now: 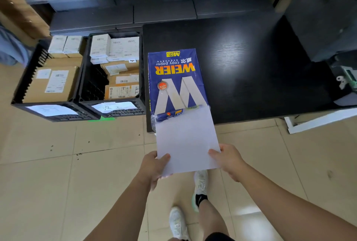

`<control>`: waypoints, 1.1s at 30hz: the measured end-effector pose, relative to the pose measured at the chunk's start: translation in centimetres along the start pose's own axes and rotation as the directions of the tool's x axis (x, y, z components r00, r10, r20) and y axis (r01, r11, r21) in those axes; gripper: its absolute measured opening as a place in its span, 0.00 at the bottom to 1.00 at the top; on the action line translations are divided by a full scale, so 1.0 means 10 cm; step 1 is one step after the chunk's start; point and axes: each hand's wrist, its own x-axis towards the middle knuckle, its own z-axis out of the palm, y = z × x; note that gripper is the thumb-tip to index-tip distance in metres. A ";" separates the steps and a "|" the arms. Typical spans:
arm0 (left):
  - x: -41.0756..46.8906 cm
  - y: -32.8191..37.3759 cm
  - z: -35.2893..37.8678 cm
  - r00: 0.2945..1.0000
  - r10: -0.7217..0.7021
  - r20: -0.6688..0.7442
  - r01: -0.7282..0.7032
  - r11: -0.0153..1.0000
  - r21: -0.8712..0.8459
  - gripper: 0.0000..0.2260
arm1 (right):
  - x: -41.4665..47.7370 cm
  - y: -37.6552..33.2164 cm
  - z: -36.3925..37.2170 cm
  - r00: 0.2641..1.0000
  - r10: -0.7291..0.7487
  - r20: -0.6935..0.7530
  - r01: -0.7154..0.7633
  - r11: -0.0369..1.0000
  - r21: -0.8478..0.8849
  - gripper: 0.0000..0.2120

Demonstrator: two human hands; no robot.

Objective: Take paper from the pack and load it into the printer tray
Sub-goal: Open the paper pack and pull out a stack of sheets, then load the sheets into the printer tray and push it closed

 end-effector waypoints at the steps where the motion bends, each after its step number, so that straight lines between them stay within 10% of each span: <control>1: -0.07 -0.04 -0.01 1.000 -0.001 0.014 0.001 1.000 -0.004 0.14 | -0.07 0.05 0.01 1.000 0.003 -0.007 -0.003 1.000 0.004 0.06; 17: -1.10 -0.34 -0.08 0.995 0.034 0.089 -0.040 0.997 0.064 0.10 | -1.04 0.46 -0.15 1.000 0.003 -0.015 -0.003 1.000 -0.018 0.08; 33: -1.85 0.46 1.21 0.911 0.308 0.274 -0.379 0.888 0.260 0.11 | -1.80 0.40 -1.54 0.966 -0.112 -0.232 0.163 0.964 0.212 0.07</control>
